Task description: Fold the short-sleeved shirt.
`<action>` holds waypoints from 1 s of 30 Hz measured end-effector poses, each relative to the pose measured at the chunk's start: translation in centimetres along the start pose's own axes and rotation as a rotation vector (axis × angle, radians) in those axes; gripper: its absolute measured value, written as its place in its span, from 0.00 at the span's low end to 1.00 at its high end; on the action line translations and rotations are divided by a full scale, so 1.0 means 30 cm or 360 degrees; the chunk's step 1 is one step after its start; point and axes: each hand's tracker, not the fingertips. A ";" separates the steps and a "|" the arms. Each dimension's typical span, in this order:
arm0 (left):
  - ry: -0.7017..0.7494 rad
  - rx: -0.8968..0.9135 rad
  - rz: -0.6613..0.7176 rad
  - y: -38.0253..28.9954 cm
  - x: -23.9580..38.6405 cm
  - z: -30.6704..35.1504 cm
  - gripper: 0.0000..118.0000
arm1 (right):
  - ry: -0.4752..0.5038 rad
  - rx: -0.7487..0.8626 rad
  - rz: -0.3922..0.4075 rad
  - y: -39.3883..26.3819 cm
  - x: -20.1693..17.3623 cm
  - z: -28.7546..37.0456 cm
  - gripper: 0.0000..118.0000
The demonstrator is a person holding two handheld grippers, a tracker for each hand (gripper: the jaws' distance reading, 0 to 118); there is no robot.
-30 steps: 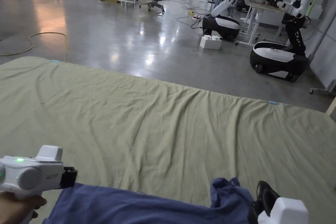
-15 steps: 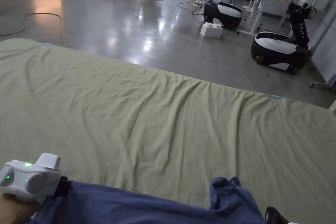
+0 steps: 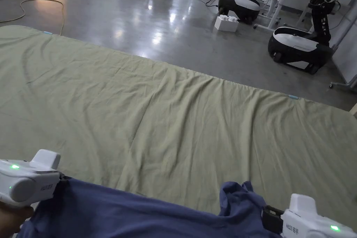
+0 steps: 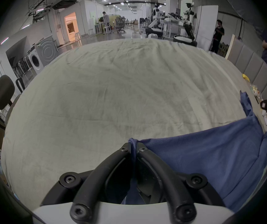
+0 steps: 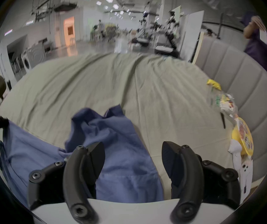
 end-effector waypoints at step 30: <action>-0.0045 0.0200 0.0030 -0.054 -0.031 0.217 0.05 | 0.0121 0.0028 -0.0070 -0.051 0.016 0.127 0.01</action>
